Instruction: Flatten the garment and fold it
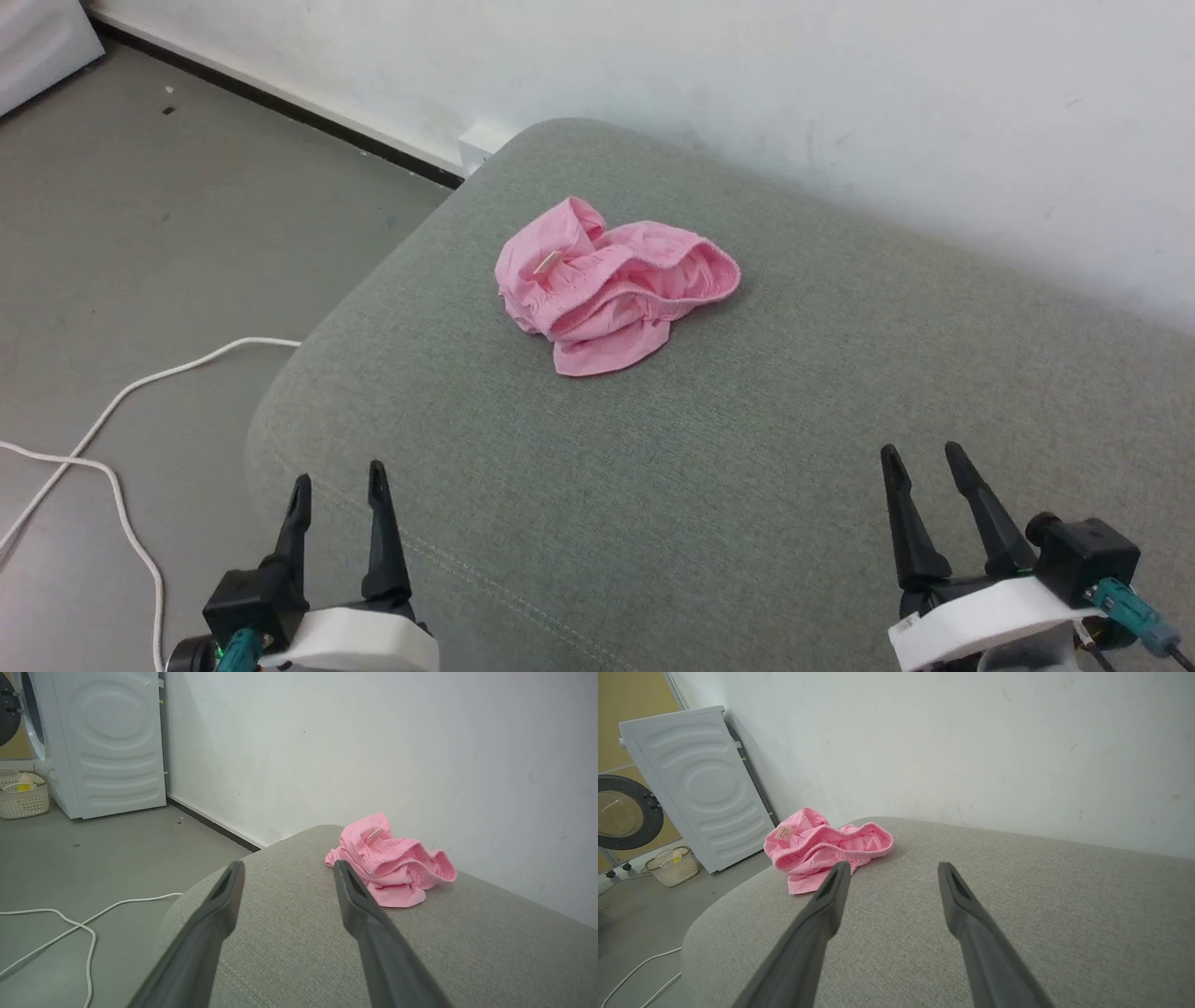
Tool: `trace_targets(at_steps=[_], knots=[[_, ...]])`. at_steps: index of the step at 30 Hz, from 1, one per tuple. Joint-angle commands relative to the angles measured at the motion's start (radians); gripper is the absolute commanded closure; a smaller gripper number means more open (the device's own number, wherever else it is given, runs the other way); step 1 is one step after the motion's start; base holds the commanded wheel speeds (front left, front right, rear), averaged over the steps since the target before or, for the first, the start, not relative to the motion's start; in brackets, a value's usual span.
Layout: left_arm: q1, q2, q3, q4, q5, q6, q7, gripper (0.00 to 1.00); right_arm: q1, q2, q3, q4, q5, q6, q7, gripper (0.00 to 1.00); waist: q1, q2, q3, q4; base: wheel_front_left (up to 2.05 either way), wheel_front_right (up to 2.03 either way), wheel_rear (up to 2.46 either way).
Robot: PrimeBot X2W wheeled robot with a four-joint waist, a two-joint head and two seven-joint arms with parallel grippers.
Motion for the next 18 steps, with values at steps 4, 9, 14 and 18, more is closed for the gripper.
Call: trace_targets(at_steps=[4,9,14,18], knots=[[-0.077,-0.002,0.01,0.034,-0.026,-0.043,-0.005,0.0,-0.003,0.003,0.007,-0.007,-0.016,-0.001,-0.006,0.0,0.0,-0.0001,0.03,-0.019,0.0,0.0,0.0],[-0.223,0.008,0.041,0.122,-0.064,-0.095,-0.005,0.0,-0.022,0.003,0.002,-0.014,-0.045,-0.001,-0.006,0.0,0.0,-0.0001,0.079,-0.057,0.0,0.0,0.0],[-0.439,0.043,0.07,0.303,-0.138,-0.153,0.066,0.0,-0.056,0.003,-0.019,-0.035,-0.095,-0.001,-0.005,0.0,0.0,-0.0001,0.176,-0.137,0.0,0.0,0.0],[-0.598,0.07,0.112,0.434,-0.214,-0.168,0.174,0.0,-0.075,0.003,-0.053,-0.065,-0.135,-0.001,0.01,0.0,0.0,-0.0001,0.259,-0.2,0.0,0.0,0.0]])
